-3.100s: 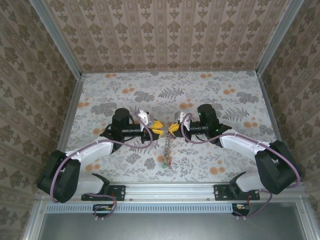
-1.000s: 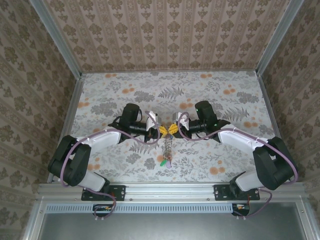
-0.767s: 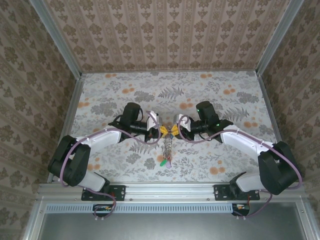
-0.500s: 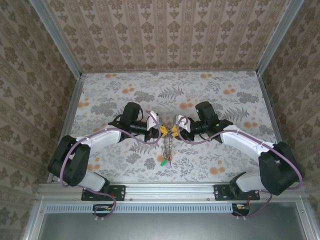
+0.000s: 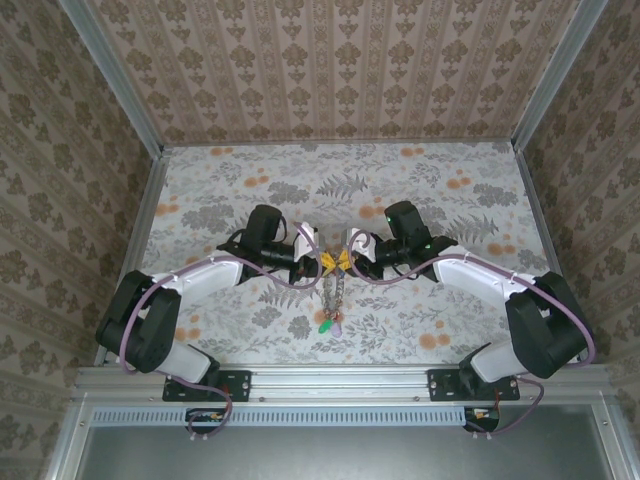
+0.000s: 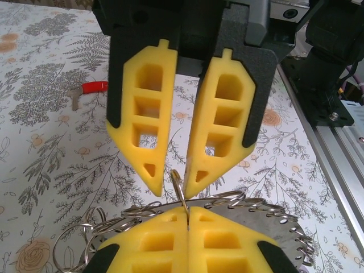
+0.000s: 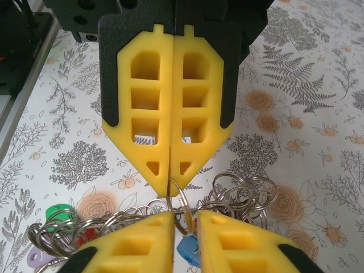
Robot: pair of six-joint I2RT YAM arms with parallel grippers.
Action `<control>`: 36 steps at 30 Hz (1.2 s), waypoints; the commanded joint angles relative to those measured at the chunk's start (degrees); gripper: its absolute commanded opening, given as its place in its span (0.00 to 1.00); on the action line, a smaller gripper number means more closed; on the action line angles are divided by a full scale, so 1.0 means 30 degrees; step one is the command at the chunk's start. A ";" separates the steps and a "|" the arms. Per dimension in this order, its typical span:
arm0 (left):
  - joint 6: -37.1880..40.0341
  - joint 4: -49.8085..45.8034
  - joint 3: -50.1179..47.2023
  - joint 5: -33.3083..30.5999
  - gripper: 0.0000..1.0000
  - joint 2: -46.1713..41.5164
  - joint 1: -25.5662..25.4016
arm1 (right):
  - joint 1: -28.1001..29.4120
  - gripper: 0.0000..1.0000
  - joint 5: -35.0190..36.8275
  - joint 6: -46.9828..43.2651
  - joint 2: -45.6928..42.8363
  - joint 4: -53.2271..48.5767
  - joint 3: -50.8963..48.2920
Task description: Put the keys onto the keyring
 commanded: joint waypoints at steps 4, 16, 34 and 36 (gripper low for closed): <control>0.0486 -0.0083 0.0511 0.0271 0.00 -0.0386 -0.0092 | 0.0091 0.03 0.0208 -0.0451 -0.0062 -0.0248 0.0431; 0.0292 0.0331 0.0699 0.0513 0.18 0.0253 -0.0150 | 0.0054 0.00 -0.1207 0.0521 0.0083 0.0738 0.0394; 0.0300 0.0300 0.0702 0.0109 0.18 0.0620 -0.0353 | -0.0180 0.00 -0.2032 0.1706 0.0274 0.1252 0.0537; 0.0290 0.0331 0.0787 0.0174 0.15 0.0707 -0.0413 | -0.0182 0.00 -0.2062 0.1781 0.0340 0.1232 0.0592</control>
